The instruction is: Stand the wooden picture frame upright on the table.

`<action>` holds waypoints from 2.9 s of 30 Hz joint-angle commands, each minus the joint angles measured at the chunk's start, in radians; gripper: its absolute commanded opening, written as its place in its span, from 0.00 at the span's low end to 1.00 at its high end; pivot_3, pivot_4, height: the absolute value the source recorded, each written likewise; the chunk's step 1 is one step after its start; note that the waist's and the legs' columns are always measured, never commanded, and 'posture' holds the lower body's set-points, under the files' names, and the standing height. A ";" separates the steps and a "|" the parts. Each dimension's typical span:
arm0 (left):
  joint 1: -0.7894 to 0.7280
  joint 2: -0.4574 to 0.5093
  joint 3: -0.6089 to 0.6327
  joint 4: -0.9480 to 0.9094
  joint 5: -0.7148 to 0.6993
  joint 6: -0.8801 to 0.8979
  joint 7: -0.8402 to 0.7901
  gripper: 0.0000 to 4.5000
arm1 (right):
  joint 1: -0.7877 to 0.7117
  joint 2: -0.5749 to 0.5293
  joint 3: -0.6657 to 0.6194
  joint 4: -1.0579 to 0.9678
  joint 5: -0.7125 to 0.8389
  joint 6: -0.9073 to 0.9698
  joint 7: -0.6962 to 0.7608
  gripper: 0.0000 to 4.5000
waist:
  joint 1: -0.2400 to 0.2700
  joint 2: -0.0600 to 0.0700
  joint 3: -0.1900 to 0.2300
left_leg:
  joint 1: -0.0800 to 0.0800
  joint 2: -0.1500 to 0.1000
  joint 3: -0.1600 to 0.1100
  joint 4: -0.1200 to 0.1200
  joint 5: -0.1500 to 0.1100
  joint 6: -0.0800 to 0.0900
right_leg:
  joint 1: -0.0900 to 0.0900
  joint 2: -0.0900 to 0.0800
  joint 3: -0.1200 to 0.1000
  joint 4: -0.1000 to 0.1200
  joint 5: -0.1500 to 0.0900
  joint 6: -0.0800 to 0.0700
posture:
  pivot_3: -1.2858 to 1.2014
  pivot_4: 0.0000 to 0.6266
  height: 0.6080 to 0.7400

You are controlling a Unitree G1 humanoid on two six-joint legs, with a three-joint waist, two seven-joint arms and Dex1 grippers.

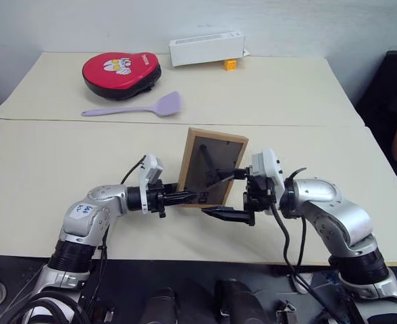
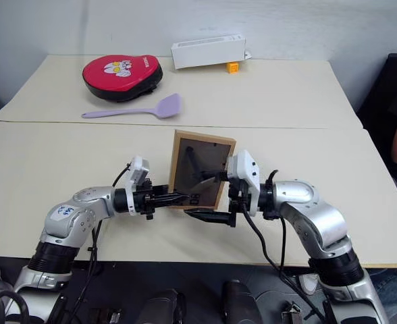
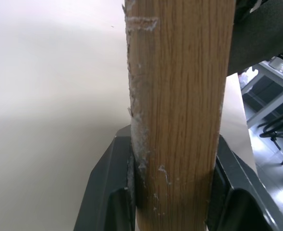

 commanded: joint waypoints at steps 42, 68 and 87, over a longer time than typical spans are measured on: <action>-0.361 0.391 -0.235 0.411 -1.381 0.904 0.520 0.28 | -0.234 0.020 -0.012 0.808 -1.105 -1.666 -0.643 0.62 | -0.008 -0.001 0.001 | -0.002 -0.002 0.007 0.002 0.004 -0.003 | -0.010 0.001 0.009 0.016 0.000 0.000 | 0.52 0.24 1.00; 0.115 0.534 0.274 0.131 -0.392 -0.139 0.050 0.85 | -0.144 -0.035 0.065 0.726 -0.566 -1.370 -0.507 0.28 | -0.028 -0.001 0.001 | -0.001 -0.001 0.011 0.001 0.004 -0.003 | -0.011 0.002 0.011 0.015 -0.001 -0.001 | 0.52 0.24 1.00; 0.316 0.215 0.324 -0.125 -0.054 -0.504 0.051 1.00 | -0.163 0.079 -0.094 0.780 -0.065 -0.240 -0.145 0.28 | -0.010 0.000 0.001 | -0.001 0.000 0.013 0.000 0.002 0.001 | -0.012 0.000 0.012 0.015 0.000 -0.001 | 0.52 0.24 1.00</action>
